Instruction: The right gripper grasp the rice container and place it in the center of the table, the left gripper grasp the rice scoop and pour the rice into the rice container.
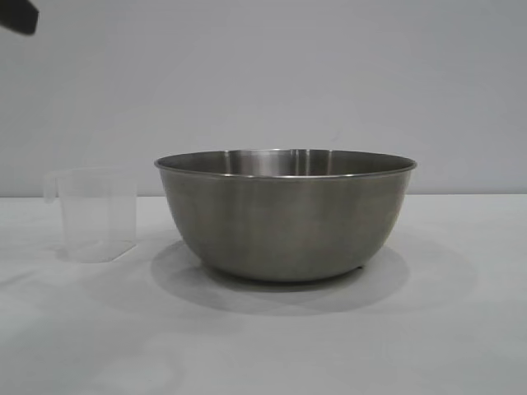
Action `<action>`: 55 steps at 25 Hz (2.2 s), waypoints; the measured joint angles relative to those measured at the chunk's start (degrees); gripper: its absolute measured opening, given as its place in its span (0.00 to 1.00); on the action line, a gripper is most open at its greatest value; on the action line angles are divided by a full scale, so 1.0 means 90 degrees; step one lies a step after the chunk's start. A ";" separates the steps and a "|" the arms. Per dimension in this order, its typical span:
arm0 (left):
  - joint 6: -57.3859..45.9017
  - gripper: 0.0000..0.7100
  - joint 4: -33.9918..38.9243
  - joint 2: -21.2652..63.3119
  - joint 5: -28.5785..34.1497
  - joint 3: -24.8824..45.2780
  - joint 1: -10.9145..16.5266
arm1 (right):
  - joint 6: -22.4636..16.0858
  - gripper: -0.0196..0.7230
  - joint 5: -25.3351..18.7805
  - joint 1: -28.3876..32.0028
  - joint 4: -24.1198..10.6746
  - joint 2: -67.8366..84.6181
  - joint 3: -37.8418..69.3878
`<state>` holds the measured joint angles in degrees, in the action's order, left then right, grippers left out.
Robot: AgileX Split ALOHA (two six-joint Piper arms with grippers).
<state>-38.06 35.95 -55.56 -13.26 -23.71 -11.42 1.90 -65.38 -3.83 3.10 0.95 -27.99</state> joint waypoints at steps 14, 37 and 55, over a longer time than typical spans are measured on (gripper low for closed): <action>-0.6234 0.49 0.6600 0.1541 -0.0420 -0.0123 0.0000 | 0.0000 0.32 0.0000 0.0000 0.0000 0.0000 0.0000; -0.7581 0.49 0.7408 0.1541 -0.2047 -0.0123 0.0000 | 0.0000 0.32 0.0000 0.0000 0.0000 0.0000 0.0000; -0.7581 0.49 0.7408 0.1541 -0.1989 -0.0123 0.0000 | 0.0000 0.32 0.0000 0.0000 0.0000 0.0000 0.0000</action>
<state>-106.29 102.62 -41.69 -31.16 -24.82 -11.42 1.90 -65.38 -3.83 3.10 0.95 -27.99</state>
